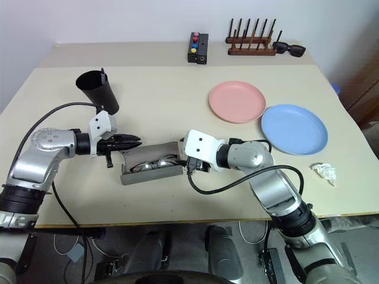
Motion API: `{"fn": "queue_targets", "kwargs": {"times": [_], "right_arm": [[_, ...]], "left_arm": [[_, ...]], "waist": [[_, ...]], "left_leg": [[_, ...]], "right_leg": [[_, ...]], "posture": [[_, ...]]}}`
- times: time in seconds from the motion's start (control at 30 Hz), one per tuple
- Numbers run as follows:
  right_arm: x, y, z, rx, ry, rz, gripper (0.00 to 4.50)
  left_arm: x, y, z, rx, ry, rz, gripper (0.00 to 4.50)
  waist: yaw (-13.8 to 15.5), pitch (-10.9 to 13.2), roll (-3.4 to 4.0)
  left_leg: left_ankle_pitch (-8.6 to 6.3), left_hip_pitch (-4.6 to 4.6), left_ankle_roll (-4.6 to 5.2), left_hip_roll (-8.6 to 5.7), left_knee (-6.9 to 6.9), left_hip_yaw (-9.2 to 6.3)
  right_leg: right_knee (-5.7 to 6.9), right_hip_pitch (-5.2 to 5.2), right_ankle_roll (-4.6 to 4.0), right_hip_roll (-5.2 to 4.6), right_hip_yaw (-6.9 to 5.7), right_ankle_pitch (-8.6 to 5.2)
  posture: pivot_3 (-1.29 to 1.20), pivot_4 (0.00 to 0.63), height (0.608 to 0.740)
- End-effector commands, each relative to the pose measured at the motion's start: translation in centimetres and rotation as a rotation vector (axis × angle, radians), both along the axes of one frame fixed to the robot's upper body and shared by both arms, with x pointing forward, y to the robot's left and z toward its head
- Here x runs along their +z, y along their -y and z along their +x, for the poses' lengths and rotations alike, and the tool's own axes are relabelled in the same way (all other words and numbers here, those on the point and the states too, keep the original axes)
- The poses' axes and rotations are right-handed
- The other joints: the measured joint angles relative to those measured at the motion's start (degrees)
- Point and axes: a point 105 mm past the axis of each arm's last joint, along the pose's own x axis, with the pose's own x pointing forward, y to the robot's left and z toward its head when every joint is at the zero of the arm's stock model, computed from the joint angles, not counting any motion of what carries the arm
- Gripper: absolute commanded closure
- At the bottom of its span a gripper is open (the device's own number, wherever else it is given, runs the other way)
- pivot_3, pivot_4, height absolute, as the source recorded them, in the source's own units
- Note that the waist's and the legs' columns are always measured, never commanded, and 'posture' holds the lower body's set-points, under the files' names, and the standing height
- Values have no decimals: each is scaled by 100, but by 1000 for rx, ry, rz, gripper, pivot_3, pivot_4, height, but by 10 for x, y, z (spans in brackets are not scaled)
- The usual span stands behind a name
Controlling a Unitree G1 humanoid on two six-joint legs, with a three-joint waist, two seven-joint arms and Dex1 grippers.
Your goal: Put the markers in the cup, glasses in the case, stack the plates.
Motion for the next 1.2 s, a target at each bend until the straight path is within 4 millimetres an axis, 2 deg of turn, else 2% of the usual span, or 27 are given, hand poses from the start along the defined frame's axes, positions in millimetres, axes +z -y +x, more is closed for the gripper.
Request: {"fn": "queue_targets", "kwargs": {"times": [0.03,0.13,0.37,0.6,0.7,0.77,0.9,1.0,1.1,1.2], "right_arm": [[13,3,-3,-8,52,26,1635],[13,8,-1,-29,52,26,1635],[13,13,0,-37,50,22,1635],[10,17,-2,-30,36,14,1635],[9,19,-2,-31,34,12,1635],[10,22,0,-40,35,15,1635],[17,33,1,-78,24,54,1635],[25,48,3,-156,8,123,1635],[31,67,5,-246,-12,183,1635],[31,96,12,-393,-29,211,1635]], "left_arm": [[6,5,-12,-67,-10,-8,3967],[5,9,-25,-118,-61,-13,3967],[-12,17,-49,-175,-134,20,3967],[-32,15,-56,-166,-144,98,3967],[-32,15,-57,-162,-139,93,3967],[-26,18,-57,-159,-128,50,3967],[7,32,-50,-149,-75,-138,3967],[29,42,-47,-156,-45,-243,3967],[37,49,-48,-176,-36,-267,3967],[38,57,-48,-194,-26,-267,3967]], "waist": [[-6,0,0],[-2,0,0],[5,1,0],[15,0,0],[13,0,0],[13,0,0],[39,0,0],[46,2,-5],[36,1,-4],[25,1,-4]], "left_leg": [[0,0,0,1,0,0],[0,0,0,2,0,0],[0,-1,0,5,0,0],[0,1,0,6,1,1],[0,2,0,6,1,1],[0,3,0,6,1,1],[0,1,0,6,2,1],[0,-3,0,6,7,-2],[0,-2,0,6,7,-3],[0,-1,0,5,5,0]], "right_leg": [[0,0,-2,1,0,-1],[0,0,-1,2,0,-1],[-1,0,-10,0,1,-6],[-2,2,-10,0,1,-6],[-2,3,-10,0,1,-6],[-2,4,-10,0,1,-6],[-4,5,-10,-1,1,-6],[-5,6,-6,-2,0,-4],[-4,6,7,0,0,3],[-5,6,6,0,2,3]], "posture": [[0,150,735],[0,150,735],[0,150,735],[0,150,735],[0,150,735],[0,150,735],[0,150,735],[0,150,735],[0,150,735],[0,150,735]]}}
